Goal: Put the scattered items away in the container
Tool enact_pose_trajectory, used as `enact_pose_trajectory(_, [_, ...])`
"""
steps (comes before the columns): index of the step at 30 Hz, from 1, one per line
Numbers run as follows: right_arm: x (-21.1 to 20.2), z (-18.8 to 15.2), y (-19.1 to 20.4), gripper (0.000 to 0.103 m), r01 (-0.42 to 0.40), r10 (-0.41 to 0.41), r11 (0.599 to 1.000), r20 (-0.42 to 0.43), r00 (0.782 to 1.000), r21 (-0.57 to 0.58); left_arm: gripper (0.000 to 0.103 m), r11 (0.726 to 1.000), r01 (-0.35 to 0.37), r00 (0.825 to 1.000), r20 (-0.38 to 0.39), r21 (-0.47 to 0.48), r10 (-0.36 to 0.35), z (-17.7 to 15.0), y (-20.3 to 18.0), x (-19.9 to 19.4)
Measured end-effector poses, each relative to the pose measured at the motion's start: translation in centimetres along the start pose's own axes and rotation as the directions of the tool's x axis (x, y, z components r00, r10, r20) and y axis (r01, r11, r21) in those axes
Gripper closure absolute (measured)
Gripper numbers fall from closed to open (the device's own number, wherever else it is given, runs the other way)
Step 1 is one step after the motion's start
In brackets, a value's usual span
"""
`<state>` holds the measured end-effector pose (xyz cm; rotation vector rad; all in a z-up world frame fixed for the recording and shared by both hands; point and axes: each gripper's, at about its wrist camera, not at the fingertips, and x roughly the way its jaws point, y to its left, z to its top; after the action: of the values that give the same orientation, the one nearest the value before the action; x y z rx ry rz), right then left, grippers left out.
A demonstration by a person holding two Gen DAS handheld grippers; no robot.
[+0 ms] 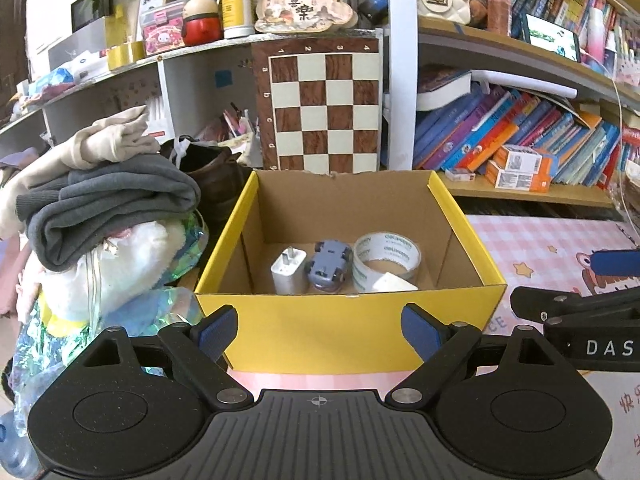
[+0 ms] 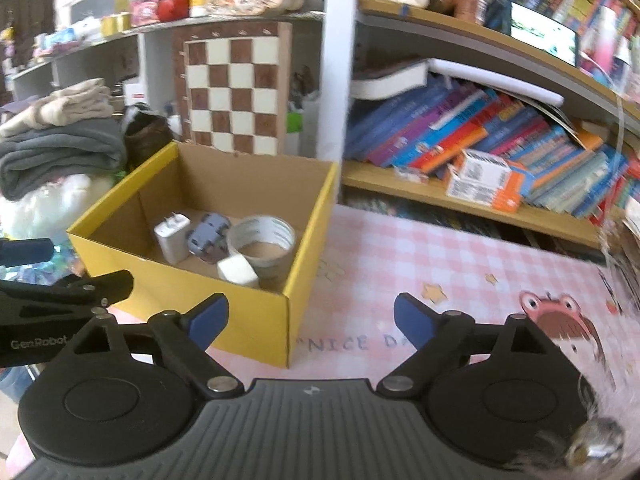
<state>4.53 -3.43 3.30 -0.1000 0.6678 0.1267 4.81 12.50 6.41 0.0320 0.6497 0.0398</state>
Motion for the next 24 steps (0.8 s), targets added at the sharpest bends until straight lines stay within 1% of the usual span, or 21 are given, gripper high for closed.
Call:
enact_pose_trajectory(2, [-0.2, -0.2, 0.0, 0.008, 0.022, -0.021, 1.0, -0.006, 1.0, 0.017, 0.007, 1.0, -0.002, 1.0, -0.003, 0.003, 0.002, 0.1, -0.1, -0.1])
enact_pose_trajectory(4, [-0.4, -0.3, -0.1, 0.007, 0.037, -0.037, 0.999, -0.008, 0.999, 0.03, 0.006, 1.0, -0.011, 1.0, -0.014, 0.009, 0.011, 0.1, -0.3, -0.1])
enact_pose_trajectory(13, [-1.3, -1.1, -0.7, 0.004, 0.093, -0.093, 0.993, -0.008, 0.996, 0.065, 0.005, 0.999, -0.019, 0.999, -0.041, 0.03, 0.02, 0.2, -0.9, 0.0])
enact_pose_trajectory(16, [-1.4, -1.4, -1.0, 0.003, 0.113, -0.112, 0.991, -0.011, 0.994, 0.072, 0.004, 1.0, -0.011, 0.999, -0.053, 0.027, 0.013, 0.1, -1.1, 0.1])
enact_pose_trajectory(24, [-1.4, -1.8, -1.3, 0.002, 0.12, -0.117, 0.99, -0.036, 0.992, 0.08, 0.004, 1.0, -0.007, 0.997, -0.079, 0.024, 0.008, -0.1, -1.5, 0.5])
